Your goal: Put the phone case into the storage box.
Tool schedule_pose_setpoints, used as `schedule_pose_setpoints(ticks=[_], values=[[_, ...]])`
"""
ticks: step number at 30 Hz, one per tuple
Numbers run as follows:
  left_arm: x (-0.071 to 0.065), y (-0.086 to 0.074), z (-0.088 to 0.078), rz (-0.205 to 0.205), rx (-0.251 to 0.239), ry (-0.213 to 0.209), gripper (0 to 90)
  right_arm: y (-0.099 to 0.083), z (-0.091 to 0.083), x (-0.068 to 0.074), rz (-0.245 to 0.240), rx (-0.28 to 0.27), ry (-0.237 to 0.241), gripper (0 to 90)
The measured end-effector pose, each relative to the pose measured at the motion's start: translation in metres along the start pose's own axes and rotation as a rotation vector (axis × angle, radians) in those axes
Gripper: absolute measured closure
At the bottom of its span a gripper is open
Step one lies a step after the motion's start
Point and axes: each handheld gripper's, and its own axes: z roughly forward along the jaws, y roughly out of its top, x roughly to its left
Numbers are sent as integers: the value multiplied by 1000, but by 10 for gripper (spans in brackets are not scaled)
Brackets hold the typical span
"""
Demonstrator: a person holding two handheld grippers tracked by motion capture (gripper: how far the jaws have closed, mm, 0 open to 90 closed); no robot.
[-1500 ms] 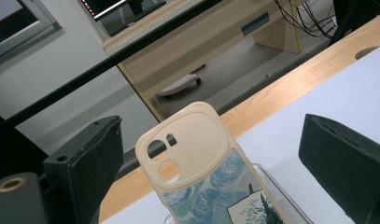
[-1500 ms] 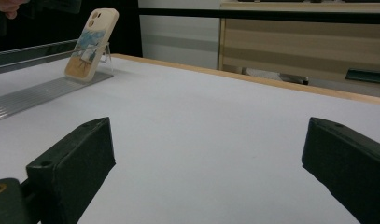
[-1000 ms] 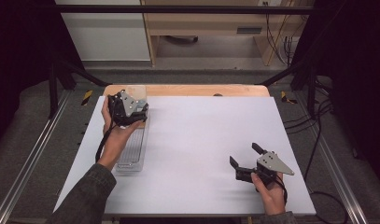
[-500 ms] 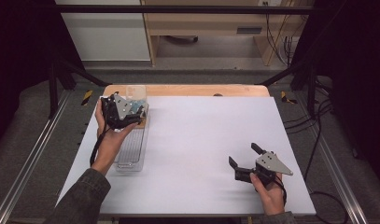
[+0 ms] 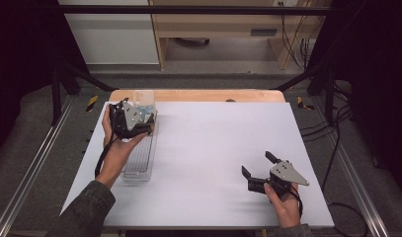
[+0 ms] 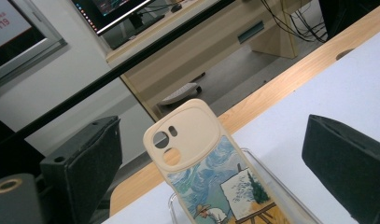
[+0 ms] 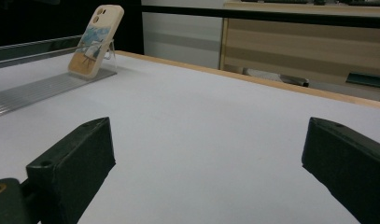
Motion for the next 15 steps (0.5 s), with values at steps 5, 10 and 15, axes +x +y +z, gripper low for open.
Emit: schedule_pose_setpoints(ticks=[5, 10, 15], values=[[-2, 3, -4, 33, -8, -13, 50, 0, 0, 0, 3, 1, 2, 25], [-3, 2, -8, 37, -8, -21, 49, 0, 0, 0, -1, 1, 1, 26], [-6, 6, -13, 45, -17, -28, 50, 1, 0, 2, -4, -2, 4, 26]])
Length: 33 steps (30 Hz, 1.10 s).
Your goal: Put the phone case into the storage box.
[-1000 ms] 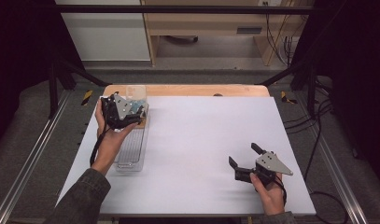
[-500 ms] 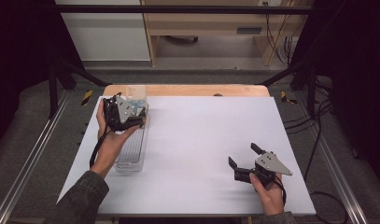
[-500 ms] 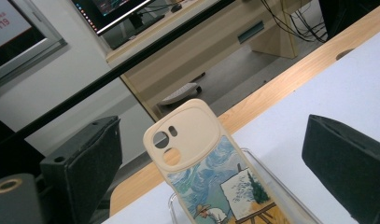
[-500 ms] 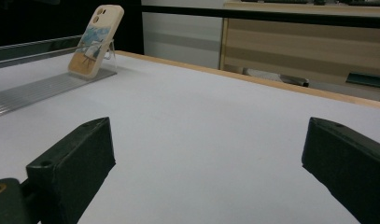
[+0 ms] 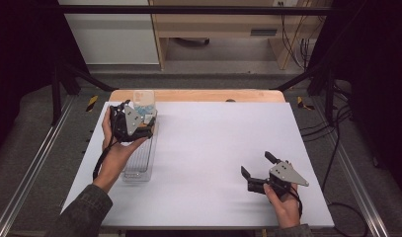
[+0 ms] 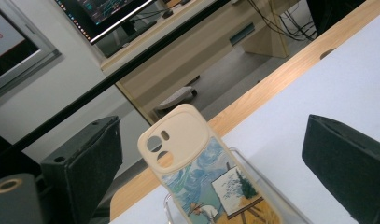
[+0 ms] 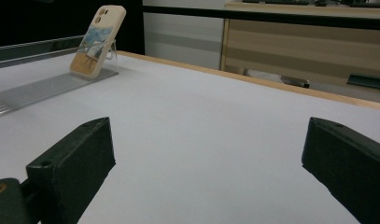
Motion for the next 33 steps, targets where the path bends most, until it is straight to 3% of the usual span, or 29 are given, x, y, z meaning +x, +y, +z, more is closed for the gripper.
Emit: schedule_pose_setpoints(ticks=[4, 20, 25, 33], values=[[-4, 4, -2, 36, -10, -6, 50, 0, 0, 1, -1, -4, 8, 26], [-4, 8, -23, 60, -33, -6, 52, 1, -1, 2, -2, -11, 7, 25], [-6, 8, -28, 93, -39, -2, 53, 1, -1, 2, -2, -10, 7, 26], [-8, 7, -36, 106, -41, -1, 58, 2, -2, 2, -2, -11, 5, 26]])
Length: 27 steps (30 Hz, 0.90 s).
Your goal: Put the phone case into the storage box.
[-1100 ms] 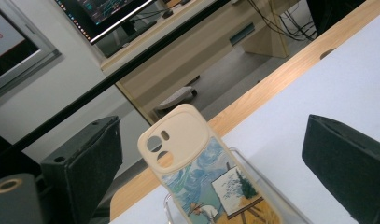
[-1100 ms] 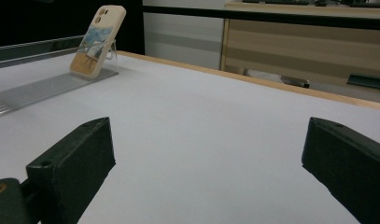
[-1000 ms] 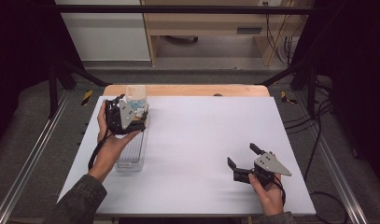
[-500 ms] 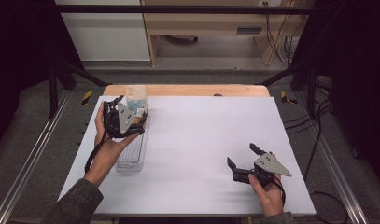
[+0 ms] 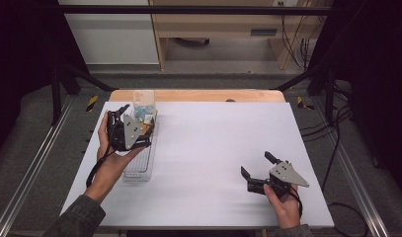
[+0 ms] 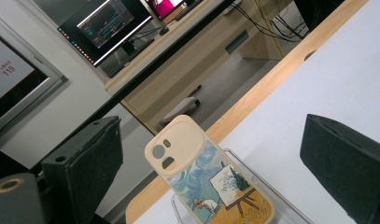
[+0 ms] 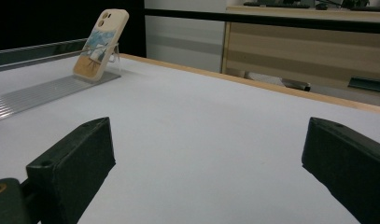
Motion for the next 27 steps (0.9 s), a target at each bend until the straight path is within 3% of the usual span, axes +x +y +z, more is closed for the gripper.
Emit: schedule_pose_setpoints(ticks=[10, 27], values=[[-3, 0, -12, 35, -10, 18, 53, 0, 0, 0, -9, 2, 0, 26], [-4, 1, -39, -24, -66, -26, 30, 0, 0, 2, -21, 11, 2, 25]])
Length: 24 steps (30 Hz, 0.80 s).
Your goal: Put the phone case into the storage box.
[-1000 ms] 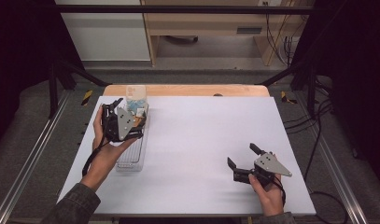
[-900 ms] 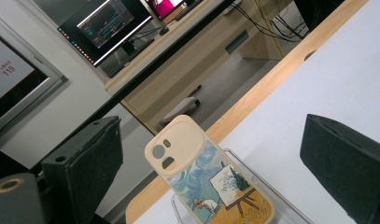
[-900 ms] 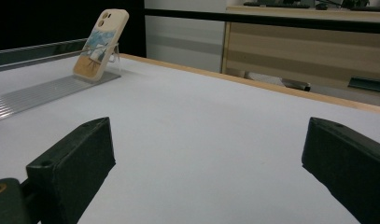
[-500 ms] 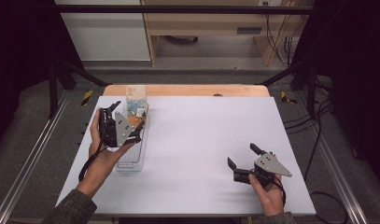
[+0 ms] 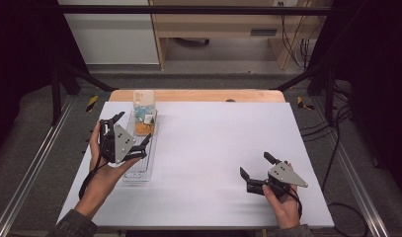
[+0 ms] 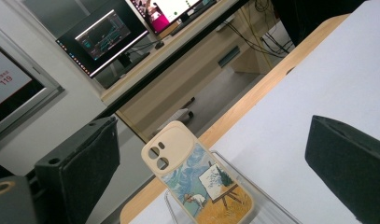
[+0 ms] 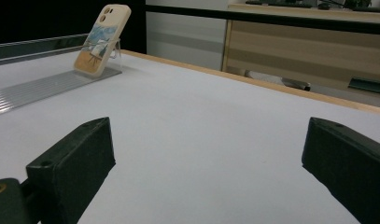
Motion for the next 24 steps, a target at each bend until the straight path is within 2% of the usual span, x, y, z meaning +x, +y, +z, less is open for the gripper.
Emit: schedule_pose_setpoints(ticks=[10, 15, 19, 24], values=[[0, 2, -13, -68, -39, -18, 27, 0, 0, 0, 0, -1, -2, 25], [2, 1, -20, -138, -65, -37, 26, 0, 0, 0, -1, 0, -1, 25], [3, 0, -26, -213, -90, -56, 23, 0, 0, 0, -1, -1, -2, 25], [6, -3, -34, -278, -104, -70, 23, 0, -1, 0, -1, -1, -2, 25]])
